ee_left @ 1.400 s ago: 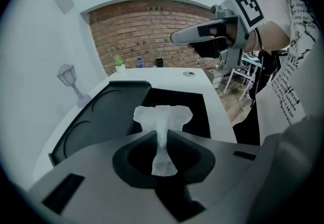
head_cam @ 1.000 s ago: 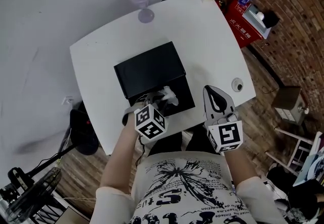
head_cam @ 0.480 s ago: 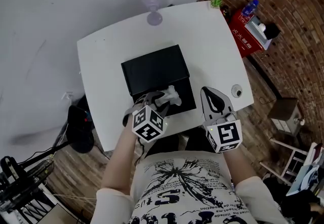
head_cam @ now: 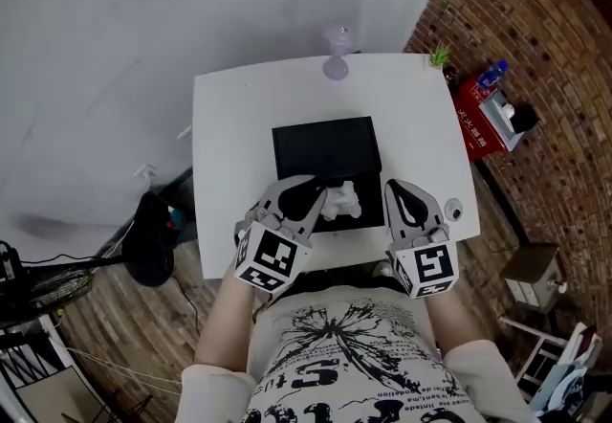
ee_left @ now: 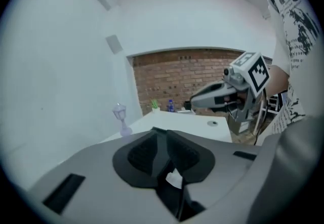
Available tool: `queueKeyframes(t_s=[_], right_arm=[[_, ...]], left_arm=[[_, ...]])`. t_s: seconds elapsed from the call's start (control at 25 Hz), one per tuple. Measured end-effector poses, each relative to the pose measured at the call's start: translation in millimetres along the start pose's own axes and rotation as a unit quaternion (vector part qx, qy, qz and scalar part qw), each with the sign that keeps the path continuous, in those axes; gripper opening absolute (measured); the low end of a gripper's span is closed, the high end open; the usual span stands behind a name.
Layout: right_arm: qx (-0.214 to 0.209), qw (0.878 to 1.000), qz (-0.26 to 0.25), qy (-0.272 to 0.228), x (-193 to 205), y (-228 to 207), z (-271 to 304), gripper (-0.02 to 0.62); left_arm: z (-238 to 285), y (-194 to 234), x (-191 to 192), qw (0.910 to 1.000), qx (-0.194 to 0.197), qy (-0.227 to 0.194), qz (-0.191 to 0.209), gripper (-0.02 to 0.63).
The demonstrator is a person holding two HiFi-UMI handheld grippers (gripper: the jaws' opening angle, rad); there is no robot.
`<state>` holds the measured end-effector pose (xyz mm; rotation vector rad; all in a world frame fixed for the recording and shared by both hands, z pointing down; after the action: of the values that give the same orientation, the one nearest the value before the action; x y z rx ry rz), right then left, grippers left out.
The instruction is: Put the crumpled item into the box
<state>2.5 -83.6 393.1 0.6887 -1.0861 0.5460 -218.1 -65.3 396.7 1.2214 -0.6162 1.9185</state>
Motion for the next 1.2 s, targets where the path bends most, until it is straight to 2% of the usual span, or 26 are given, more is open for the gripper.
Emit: queueKeyframes(t_s=[0.24, 0.36, 0.52, 0.6, 0.76, 0.88, 0.96, 1.2], right_arm=[[-0.027, 0.999, -0.017, -0.039, -29.8, 21.1, 8.2, 0.015], [-0.041, 0.997, -0.027, -0.064, -46.0, 34.5, 8.7, 0.015], [-0.057, 0.993, -0.036, -0.101, -65.0, 47.5, 12.1, 0.015], [-0.065, 0.99, -0.035, -0.119, -71.4, 54.6, 13.3, 0.015], [-0.082, 0.985, -0.044, -0.143, -81.8, 68.1, 17.1, 0.014], [-0.092, 0.984, -0.046, -0.147, -85.2, 76.9, 21.2, 0.014], [-0.096, 0.983, -0.049, -0.148, -85.5, 81.8, 22.0, 0.014], [-0.102, 0.984, -0.045, -0.137, -82.3, 86.3, 20.1, 0.012]], left_arm=[[-69.7, 9.8, -18.5, 0.9933, -0.084, -0.076, -0.019, 0.023], [-104.2, 11.8, -19.0, 0.987, -0.115, -0.107, -0.034, 0.015], [-144.5, 15.6, -17.0, 0.9771, -0.162, -0.134, -0.033, 0.015], [-163.2, 17.4, -13.0, 0.9696, -0.185, -0.155, -0.038, 0.015], [-193.7, 21.4, -6.8, 0.9419, -0.227, -0.238, -0.07, 0.014], [-210.9, 26.5, -1.1, 0.9302, -0.264, -0.241, -0.084, 0.014], [-218.4, 29.5, 1.6, 0.926, -0.28, -0.239, -0.084, 0.014], [-223.6, 28.5, 3.2, 0.928, -0.275, -0.238, -0.08, 0.014]])
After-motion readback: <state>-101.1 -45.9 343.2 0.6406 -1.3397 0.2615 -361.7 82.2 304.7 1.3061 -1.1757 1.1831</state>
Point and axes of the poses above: the fingertips, and each gripper's own axes: z forward along the fingers, y to its left, x out of its underside, the point moved 10 cm from there along -z, backward along the fingers, and after that the axes turned 8 degrees about -z, right-handed, at the moved point
